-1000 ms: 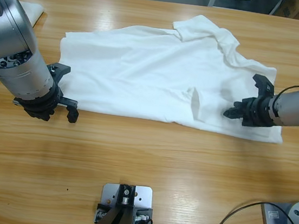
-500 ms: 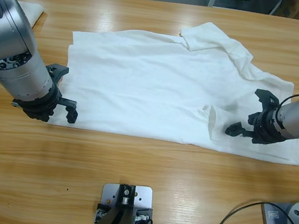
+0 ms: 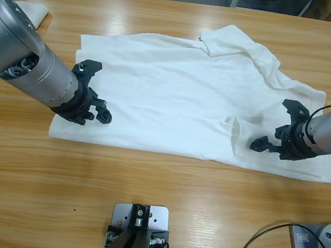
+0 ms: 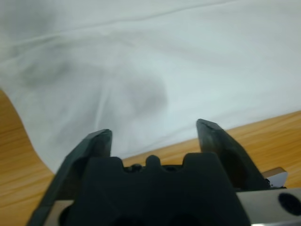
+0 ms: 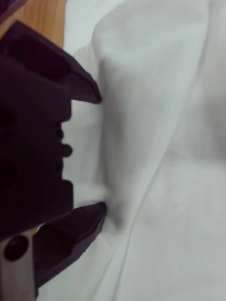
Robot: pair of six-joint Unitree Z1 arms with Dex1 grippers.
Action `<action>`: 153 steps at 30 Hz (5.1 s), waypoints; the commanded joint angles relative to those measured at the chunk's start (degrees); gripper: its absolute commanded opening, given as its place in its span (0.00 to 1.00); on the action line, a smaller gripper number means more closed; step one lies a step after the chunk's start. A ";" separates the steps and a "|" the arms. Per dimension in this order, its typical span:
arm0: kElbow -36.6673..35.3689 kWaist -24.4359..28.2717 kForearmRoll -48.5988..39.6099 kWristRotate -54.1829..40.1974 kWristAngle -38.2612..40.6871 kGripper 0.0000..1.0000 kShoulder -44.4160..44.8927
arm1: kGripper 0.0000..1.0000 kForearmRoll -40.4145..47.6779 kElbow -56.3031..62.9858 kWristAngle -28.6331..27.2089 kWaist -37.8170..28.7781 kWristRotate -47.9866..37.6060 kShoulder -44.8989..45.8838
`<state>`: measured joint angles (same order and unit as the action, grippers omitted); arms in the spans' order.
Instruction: Fold clothes
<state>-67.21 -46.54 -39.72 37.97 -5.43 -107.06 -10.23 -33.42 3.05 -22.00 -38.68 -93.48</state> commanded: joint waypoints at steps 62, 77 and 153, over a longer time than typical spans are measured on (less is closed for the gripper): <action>-1.07 19.70 -1.57 7.79 0.53 0.94 9.93 | 0.73 -24.82 -57.76 21.40 21.13 19.96 -20.16; -10.79 19.69 -9.15 8.27 1.04 0.95 1.77 | 0.64 -25.88 -47.23 27.86 32.99 7.62 -26.78; -9.21 17.03 -10.29 7.46 1.00 0.95 0.01 | 0.00 5.92 -23.60 46.49 31.94 1.40 -25.36</action>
<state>-77.43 -28.70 -49.13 45.88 -4.86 -104.34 -2.49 -58.40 50.43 10.59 -40.14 -117.46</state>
